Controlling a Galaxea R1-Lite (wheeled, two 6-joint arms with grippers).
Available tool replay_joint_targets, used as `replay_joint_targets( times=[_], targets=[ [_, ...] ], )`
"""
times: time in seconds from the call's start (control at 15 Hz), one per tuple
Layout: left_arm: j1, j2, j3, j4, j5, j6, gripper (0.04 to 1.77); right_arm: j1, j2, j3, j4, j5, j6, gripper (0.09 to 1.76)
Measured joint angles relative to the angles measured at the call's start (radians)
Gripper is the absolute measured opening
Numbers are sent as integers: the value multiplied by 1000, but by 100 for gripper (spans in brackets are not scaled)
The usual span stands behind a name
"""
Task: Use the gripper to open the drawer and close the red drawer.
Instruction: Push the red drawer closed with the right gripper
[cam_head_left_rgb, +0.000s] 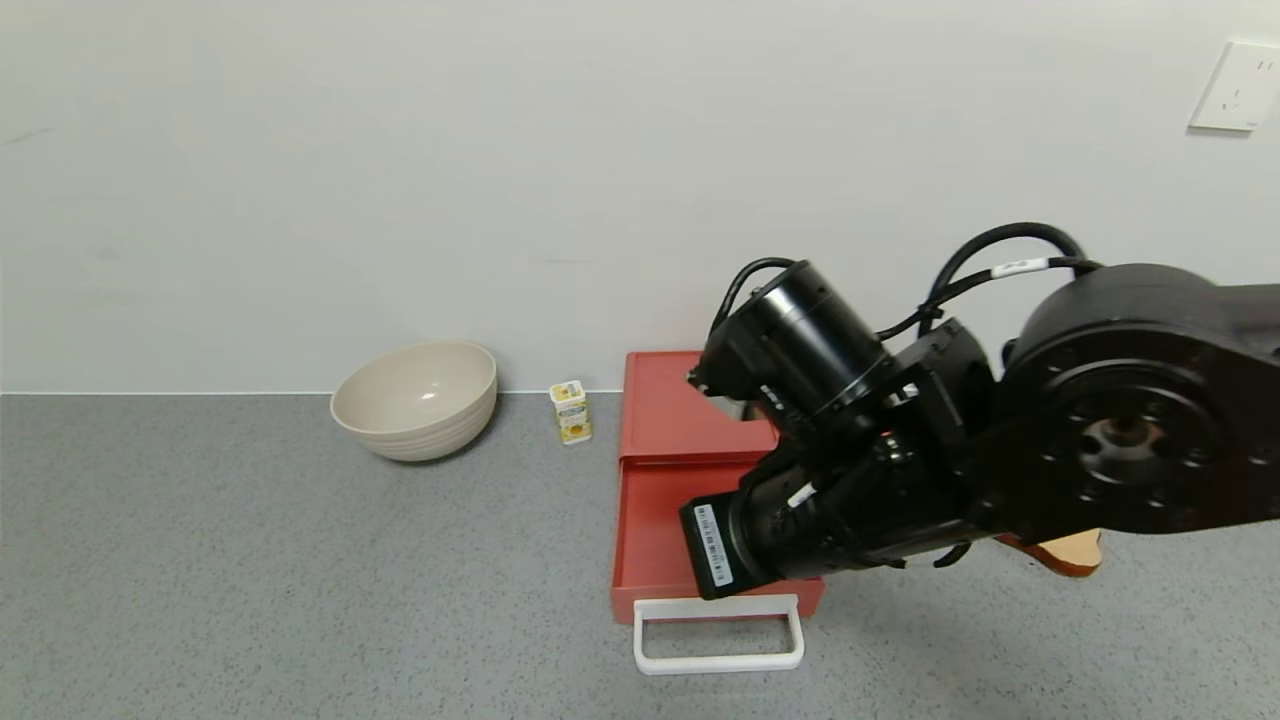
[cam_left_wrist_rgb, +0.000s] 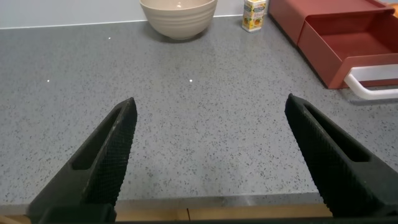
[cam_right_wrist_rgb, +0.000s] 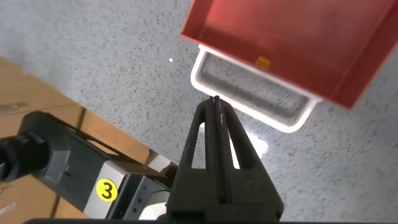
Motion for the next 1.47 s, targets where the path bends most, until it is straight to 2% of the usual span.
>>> replay_joint_targets(
  times=[0.4, 0.53, 0.93, 1.07, 1.47],
  targets=[
    [0, 0, -2, 3, -1, 5, 172, -190, -239, 317, -319, 182, -180, 11],
    [0, 0, -3, 4, -1, 5, 172, -261, -308, 400, -388, 261, -214, 11],
    [-1, 0, -3, 4, -2, 5, 172, -409, -425, 591, -586, 388, -253, 11],
    [0, 0, -3, 4, -1, 5, 172, -437, -437, 629, -626, 402, -252, 11],
    [0, 0, -3, 4, -1, 5, 172, -455, -440, 645, -627, 403, -250, 11]
  ],
)
